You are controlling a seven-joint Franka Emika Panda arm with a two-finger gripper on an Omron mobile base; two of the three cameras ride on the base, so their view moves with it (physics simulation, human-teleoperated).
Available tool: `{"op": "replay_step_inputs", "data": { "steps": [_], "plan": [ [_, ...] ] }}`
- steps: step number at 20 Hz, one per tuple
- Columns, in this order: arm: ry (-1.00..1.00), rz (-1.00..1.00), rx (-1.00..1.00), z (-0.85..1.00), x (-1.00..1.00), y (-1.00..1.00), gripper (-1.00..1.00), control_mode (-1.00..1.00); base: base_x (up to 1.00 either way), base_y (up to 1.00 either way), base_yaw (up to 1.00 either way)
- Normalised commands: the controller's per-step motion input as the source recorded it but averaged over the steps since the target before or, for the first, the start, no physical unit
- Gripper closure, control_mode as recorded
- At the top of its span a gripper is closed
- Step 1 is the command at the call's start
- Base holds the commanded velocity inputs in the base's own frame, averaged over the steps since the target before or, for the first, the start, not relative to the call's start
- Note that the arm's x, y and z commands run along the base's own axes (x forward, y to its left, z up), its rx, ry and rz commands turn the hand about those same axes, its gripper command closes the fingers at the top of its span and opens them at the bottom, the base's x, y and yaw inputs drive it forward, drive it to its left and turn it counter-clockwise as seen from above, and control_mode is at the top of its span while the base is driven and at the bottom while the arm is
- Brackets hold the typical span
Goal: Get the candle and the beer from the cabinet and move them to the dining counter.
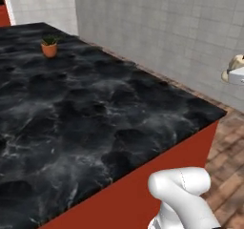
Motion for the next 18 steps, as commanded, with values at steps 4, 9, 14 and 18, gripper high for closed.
{"op": "replay_step_inputs", "data": {
  "steps": [4, 9, 14, 18],
  "plan": [
    [0.0, 0.0, 0.0, 0.0, 0.0, 0.0, 1.0, 1.0, 0.52, -0.96, 0.09],
    [0.0, 0.0, 0.0, 0.0, 0.0, 0.0, 1.0, 1.0, 0.55, -0.96, 0.12],
    [0.0, 0.0, 0.0, 0.0, 0.0, 0.0, 1.0, 1.0, 0.6, -0.95, 0.15],
    [0.0, 0.0, 0.0, 0.0, 0.0, 0.0, 1.0, 1.0, 0.69, -0.9, 0.16]
  ]
}}
